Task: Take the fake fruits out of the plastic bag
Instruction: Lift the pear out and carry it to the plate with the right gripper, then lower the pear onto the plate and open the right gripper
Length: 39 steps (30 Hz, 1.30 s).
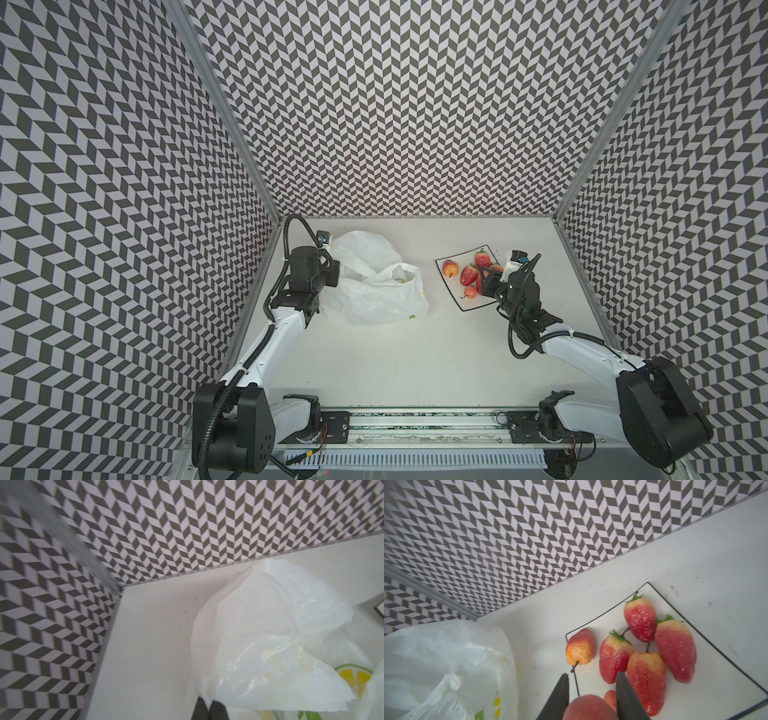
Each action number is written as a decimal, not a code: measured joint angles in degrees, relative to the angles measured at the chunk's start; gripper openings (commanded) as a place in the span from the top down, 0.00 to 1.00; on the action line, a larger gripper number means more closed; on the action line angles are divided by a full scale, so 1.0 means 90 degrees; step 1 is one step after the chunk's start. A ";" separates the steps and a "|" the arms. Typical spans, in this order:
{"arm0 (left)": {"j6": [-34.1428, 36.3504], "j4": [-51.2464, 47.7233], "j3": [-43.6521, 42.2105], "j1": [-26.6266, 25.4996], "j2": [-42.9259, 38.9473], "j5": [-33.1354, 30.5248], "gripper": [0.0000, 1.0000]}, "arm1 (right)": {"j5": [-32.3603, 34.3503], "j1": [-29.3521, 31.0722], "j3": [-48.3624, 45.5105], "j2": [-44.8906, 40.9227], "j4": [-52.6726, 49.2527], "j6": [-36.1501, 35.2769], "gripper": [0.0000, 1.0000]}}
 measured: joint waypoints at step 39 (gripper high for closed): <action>-0.1190 0.0733 0.0967 -0.1059 -0.0189 0.1430 0.00 | -0.0044 0.0146 0.1146 0.1137 0.0376 -0.0641 0.37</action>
